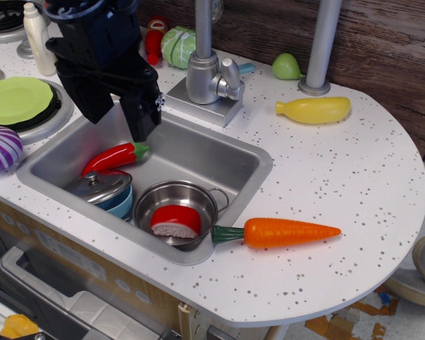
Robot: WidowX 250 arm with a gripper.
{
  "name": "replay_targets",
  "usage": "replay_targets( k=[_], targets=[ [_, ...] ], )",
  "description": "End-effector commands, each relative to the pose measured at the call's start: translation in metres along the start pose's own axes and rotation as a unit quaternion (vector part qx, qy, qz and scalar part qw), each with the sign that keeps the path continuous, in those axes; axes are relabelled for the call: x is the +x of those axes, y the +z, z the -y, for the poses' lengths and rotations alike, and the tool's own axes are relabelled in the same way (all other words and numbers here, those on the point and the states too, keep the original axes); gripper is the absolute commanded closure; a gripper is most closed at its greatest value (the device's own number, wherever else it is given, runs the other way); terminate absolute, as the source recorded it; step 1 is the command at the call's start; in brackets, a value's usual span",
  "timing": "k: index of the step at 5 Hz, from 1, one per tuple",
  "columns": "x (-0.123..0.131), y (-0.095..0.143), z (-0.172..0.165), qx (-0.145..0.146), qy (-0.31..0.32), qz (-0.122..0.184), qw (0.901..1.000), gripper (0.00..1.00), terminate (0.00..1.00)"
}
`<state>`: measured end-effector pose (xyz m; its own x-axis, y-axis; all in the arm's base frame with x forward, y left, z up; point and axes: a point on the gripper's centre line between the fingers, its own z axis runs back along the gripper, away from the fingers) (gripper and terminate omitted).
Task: Take sushi out of pan
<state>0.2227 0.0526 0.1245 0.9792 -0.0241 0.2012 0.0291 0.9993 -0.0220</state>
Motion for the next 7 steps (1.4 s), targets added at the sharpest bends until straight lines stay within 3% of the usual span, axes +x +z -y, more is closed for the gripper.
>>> replay_targets(
  k=[1, 2, 3, 4, 5, 7],
  targets=[
    [0.000, 0.000, 0.000, 0.000, 0.000, 0.000, 1.0000, 0.00, 0.00],
    [0.008, -0.016, 0.000, 0.008, -0.119, 0.000, 0.9928, 0.00, 0.00],
    [0.017, -0.033, 0.001, 0.015, -0.209, 0.004, 0.9779, 0.00, 0.00],
    [0.024, -0.059, 0.003, 0.011, -0.265, 0.017, 0.9641, 0.00, 0.00],
    [0.027, -0.091, 0.007, 0.026, -0.304, 0.040, 0.9516, 0.00, 0.00],
    [0.028, -0.141, 0.006, 0.019, -0.335, 0.078, 0.9387, 0.00, 0.00]
  ],
)
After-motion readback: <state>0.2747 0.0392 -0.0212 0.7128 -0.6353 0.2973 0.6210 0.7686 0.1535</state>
